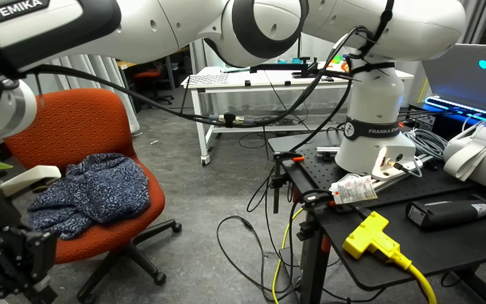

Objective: Close the drawer

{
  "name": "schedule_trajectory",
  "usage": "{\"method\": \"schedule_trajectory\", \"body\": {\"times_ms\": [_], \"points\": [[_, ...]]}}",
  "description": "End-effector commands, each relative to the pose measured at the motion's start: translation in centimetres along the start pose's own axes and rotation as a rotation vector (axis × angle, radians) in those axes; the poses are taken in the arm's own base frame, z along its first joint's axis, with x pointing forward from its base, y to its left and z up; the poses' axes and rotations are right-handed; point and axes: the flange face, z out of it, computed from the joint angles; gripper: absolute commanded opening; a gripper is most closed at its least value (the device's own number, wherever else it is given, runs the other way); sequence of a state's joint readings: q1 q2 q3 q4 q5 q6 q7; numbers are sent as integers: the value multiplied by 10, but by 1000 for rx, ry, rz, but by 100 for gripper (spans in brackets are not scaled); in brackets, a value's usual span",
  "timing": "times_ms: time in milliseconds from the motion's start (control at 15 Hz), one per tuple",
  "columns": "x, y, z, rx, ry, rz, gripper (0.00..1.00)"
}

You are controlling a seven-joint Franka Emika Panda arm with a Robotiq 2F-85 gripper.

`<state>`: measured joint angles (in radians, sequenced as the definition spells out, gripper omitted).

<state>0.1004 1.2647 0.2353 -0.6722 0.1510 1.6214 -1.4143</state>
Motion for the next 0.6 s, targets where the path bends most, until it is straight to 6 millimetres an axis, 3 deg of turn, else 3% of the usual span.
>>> {"method": "schedule_trajectory", "body": {"times_ms": [0,533], "points": [[14,4,-1,-38,36,-46,0],[30,6,-15,-96,61,-104,0]]}}
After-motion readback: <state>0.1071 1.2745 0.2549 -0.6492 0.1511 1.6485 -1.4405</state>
